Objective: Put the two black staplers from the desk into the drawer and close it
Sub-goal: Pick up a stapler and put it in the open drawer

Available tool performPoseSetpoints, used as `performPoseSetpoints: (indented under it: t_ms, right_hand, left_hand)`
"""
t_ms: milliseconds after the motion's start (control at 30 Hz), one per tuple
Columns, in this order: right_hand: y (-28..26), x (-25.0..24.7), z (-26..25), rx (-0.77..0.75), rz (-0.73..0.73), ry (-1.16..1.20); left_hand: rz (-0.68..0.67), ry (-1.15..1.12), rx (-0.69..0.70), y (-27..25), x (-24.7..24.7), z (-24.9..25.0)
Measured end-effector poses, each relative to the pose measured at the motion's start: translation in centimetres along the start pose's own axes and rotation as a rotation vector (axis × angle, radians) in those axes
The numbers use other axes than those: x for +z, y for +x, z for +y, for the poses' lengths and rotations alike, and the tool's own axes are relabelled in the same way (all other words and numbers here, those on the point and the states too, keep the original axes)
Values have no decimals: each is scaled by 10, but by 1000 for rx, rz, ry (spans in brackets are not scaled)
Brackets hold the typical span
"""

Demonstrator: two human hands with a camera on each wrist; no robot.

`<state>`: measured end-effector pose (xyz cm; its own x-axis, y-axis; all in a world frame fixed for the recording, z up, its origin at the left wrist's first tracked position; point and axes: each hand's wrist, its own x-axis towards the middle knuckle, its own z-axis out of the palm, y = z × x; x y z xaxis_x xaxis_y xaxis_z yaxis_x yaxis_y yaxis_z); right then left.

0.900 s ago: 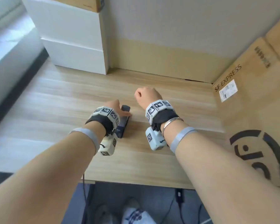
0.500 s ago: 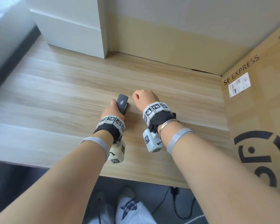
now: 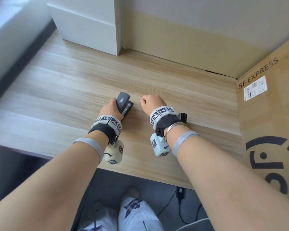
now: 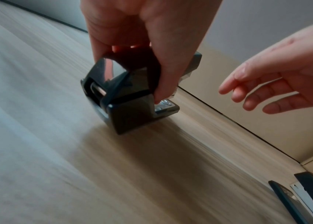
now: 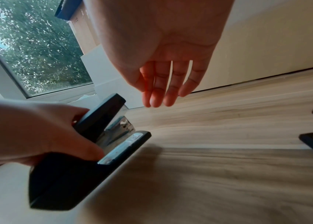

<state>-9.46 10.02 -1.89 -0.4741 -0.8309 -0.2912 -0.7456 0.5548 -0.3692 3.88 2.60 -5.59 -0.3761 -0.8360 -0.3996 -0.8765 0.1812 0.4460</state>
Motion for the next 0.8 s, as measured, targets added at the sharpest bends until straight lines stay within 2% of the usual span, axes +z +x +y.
performPoseSetpoints:
  t_ms: [300,633,800]
  right_hand:
    - [-34,37,-86,-112,-42,-33]
    - [-93,126,-204,-273,-157,-48]
    - [-102,170,-232,-324,-97,-36]
  left_hand:
    - [81,-42,-45,-40,-69,-88]
    - [183,-45,-221,-120,-122,-241]
    - [207,-86,-327,-152,-128,-319]
